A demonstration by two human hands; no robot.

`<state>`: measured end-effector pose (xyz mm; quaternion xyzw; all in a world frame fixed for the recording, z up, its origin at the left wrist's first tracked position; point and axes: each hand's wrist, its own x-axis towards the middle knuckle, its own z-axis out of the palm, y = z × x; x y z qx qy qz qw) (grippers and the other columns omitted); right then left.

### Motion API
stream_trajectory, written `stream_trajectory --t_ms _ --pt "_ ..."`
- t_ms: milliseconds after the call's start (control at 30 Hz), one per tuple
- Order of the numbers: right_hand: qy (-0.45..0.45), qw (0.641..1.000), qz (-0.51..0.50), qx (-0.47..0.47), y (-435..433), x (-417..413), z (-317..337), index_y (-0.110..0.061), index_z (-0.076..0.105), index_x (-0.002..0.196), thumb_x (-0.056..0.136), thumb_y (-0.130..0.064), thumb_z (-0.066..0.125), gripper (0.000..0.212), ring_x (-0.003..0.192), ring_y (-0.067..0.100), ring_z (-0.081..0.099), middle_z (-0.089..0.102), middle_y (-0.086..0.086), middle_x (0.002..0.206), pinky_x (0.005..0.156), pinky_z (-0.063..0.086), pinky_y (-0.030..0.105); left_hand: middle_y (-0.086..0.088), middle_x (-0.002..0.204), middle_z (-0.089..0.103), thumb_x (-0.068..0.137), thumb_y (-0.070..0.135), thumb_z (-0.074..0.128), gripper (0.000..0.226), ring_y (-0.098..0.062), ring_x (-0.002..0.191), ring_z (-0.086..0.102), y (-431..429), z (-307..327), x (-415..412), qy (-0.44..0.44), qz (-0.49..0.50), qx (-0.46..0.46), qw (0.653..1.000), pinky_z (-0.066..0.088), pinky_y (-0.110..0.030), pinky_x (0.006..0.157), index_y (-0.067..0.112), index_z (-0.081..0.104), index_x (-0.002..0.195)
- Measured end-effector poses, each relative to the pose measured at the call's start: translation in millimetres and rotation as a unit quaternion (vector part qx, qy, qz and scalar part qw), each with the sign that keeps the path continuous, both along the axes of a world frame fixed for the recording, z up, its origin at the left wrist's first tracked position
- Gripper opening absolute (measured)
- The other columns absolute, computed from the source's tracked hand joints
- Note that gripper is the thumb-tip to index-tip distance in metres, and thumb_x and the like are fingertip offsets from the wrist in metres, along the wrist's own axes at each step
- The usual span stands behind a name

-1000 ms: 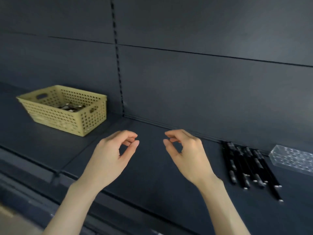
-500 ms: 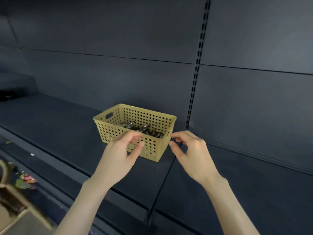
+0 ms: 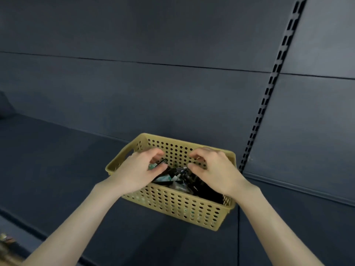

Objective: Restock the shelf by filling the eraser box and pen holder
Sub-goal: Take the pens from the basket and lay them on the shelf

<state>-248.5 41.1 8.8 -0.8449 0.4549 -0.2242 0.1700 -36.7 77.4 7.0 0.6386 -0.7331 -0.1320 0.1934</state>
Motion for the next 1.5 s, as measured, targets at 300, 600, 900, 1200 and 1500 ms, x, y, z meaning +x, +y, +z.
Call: stream_trajectory --t_ms 300,600,900,1200,1500 --pt "0.213 0.967 0.025 0.137 -39 48 -7 -0.026 0.054 0.12 0.091 -0.041 0.056 0.033 0.111 0.017 0.051 0.057 -0.003 0.119 0.092 0.044 0.037 0.002 0.134 0.051 0.081 0.064 0.054 0.073 -0.014 0.114 0.053 -75 -1 32 -0.182 -0.19 0.203 0.943 0.047 -0.032 0.096 0.017 0.04 0.134" --pt "0.189 0.952 -0.04 0.238 -38 42 -10 -0.024 0.065 0.106 0.093 -0.029 0.056 0.017 0.101 0.008 0.052 0.059 -0.009 0.108 0.085 0.039 0.027 0.008 0.081 0.054 0.084 0.047 0.065 0.046 -0.009 0.069 0.05 -98 -13 18 -0.165 -0.333 0.263 0.891 0.037 -0.014 0.05 0.011 0.051 0.109" --pt "0.233 0.927 -0.114 0.27 -42 24 -8 -0.01 0.058 0.117 0.095 -0.031 0.052 0.031 0.105 0.016 0.052 0.056 -0.001 0.111 0.087 0.041 0.026 0.004 0.087 0.05 0.09 0.04 0.059 0.033 -0.005 0.073 0.048 -112 -18 13 -0.145 -0.297 0.201 0.922 0.044 -0.018 0.064 0.011 0.054 0.103" --pt "0.196 0.907 -0.129 0.349 -43 23 -6 -0.01 0.034 0.133 0.08 -0.052 0.065 0.074 0.107 0.015 0.053 0.054 0.002 0.119 0.093 0.045 0.027 0.007 0.082 0.051 0.079 0.064 0.057 0.057 -0.01 0.068 0.047 -108 -25 9 -0.157 -0.268 0.277 0.909 0.037 -0.023 0.053 0.013 0.05 0.104" --pt "0.15 0.881 -0.142 0.425 -44 27 -13 -0.01 -0.003 0.146 0.073 -0.044 0.075 0.113 0.101 0.021 0.061 0.053 0.014 0.125 0.093 0.049 0.031 0.007 0.08 0.05 0.081 0.051 0.067 0.043 -0.008 0.066 0.046 -101 -31 3 -0.082 -0.201 0.316 0.924 0.034 -0.017 0.048 0.015 0.051 0.099"
